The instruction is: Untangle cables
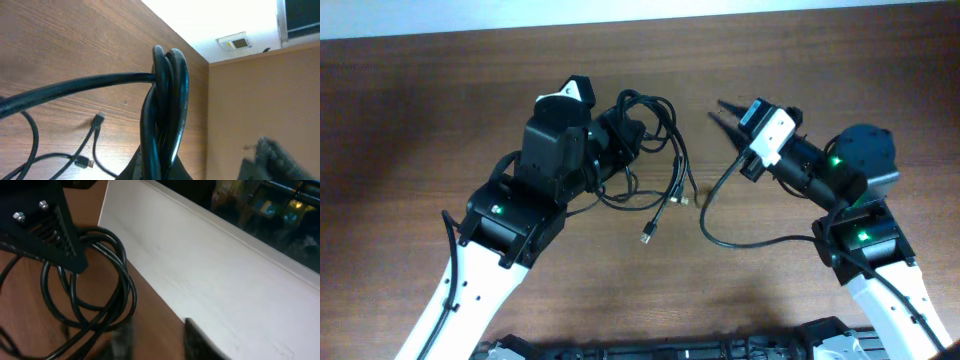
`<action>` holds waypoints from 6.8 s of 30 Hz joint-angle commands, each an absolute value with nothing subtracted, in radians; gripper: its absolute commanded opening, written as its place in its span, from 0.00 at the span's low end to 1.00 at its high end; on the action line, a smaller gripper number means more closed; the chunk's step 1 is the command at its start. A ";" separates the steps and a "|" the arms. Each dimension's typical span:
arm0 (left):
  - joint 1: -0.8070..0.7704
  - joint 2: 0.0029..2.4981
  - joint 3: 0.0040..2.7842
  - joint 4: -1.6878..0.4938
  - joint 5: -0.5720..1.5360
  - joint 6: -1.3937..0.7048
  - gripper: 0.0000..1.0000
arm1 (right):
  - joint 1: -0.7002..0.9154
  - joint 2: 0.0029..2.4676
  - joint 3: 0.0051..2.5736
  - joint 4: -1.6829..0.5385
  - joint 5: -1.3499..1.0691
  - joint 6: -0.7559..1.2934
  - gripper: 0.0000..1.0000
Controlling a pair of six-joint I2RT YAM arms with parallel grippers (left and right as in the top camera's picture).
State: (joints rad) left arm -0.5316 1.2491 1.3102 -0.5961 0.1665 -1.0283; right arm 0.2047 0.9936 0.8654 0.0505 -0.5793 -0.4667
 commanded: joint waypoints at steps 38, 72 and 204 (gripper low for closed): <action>-0.534 1.228 1.327 -0.510 0.776 0.189 0.00 | 0.201 0.977 0.864 0.221 -0.514 -0.494 0.97; -0.534 1.228 1.327 -0.456 0.520 -0.004 0.00 | 0.203 0.972 0.864 0.191 -0.418 -0.494 0.94; -0.470 1.279 1.327 -0.350 0.614 -0.334 0.00 | 0.249 0.992 0.864 0.128 -0.669 -0.607 0.89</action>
State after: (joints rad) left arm -0.4442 1.3006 1.3083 -0.3603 0.5583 -0.3847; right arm 0.2512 1.0004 0.8654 0.1341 -0.6334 -0.4835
